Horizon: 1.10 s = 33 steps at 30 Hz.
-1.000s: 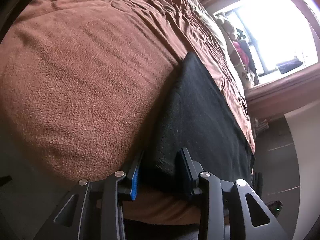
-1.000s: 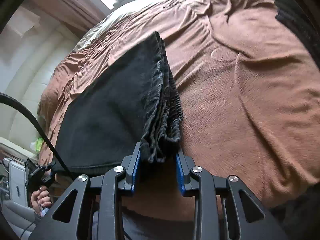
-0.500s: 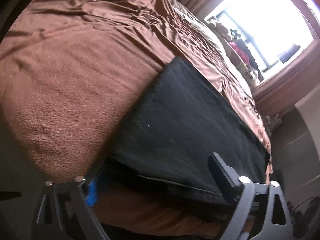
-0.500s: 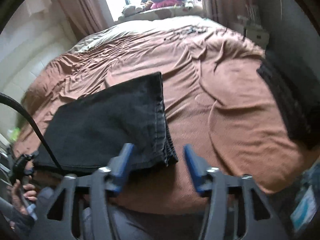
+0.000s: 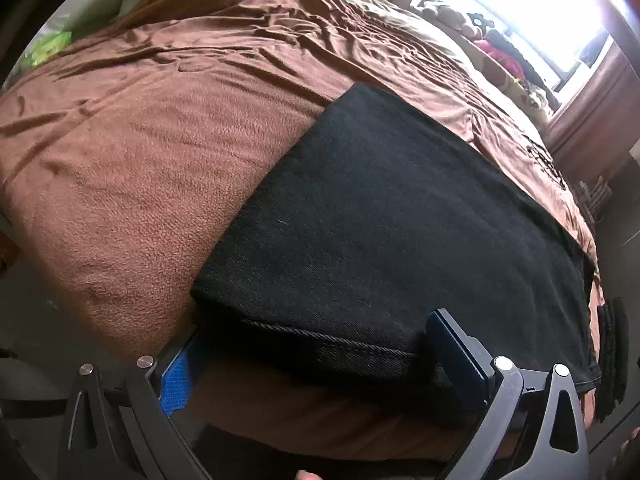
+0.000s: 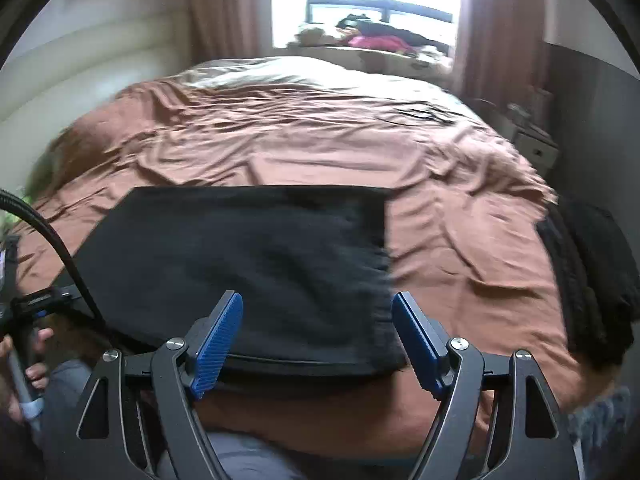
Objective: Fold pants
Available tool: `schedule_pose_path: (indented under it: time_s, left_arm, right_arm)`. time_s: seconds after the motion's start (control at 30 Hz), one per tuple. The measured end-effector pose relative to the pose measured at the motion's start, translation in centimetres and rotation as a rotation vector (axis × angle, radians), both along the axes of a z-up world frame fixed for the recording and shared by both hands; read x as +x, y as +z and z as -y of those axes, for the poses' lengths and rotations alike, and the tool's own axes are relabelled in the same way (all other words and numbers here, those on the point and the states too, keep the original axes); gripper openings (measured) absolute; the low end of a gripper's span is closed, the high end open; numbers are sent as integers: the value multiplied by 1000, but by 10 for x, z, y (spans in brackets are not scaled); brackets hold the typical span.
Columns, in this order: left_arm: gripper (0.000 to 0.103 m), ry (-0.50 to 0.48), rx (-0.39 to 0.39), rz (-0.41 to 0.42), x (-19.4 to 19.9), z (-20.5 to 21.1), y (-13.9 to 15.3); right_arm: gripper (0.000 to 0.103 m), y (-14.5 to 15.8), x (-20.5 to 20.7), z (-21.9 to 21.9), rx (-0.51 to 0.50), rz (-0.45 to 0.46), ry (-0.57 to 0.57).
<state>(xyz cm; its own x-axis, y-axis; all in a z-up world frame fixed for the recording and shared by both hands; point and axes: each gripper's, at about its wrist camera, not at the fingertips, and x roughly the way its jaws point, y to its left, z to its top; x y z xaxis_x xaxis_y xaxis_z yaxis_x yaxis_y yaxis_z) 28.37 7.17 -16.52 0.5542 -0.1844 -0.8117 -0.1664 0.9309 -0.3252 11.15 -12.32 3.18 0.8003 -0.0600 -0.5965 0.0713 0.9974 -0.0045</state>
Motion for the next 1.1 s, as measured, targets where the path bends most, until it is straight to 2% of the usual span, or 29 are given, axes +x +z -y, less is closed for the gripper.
schedule_pose_path:
  time_s: [0.17,0.3,0.4,0.53,0.6,0.7,0.73,0.87,0.97,1.1]
  left_arm:
    - [103,15,-64,26,-6,-6,2]
    - [101,6,-65,31,-8,-4,4]
    - [99,14,-135,55,-11,-13,3]
    - [83,60,-252,80,-17,-34,-1]
    - [75,82,-308,85,-21,-45,-4]
    - [62,102,-376,86,-24,-58,-7]
    - [58,105,-385,84,-24,-61,-8]
    - [57,118,-431,85,-23,-71,-9]
    - [54,132,-442,88,-20,-75,-9]
    - [38,152,-471,74,-14,-79,-16]
  right_arm:
    - [76,-5,10,-18,47,-6,98]
    - [76,-4,19,-36,68,-21,156]
    - [76,1,32,-43,98,-43,193]
    - [72,4,64,-40,140,-65,208]
    - [59,0,76,-43,152,-86,212]
    - [46,-10,94,-46,179,-126,215]
    - [45,-12,99,-48,189,-139,216]
    - [37,-20,108,-57,204,-175,213]
    - [37,-28,117,-58,214,-203,200]
    - [34,-39,129,-58,235,-223,184]
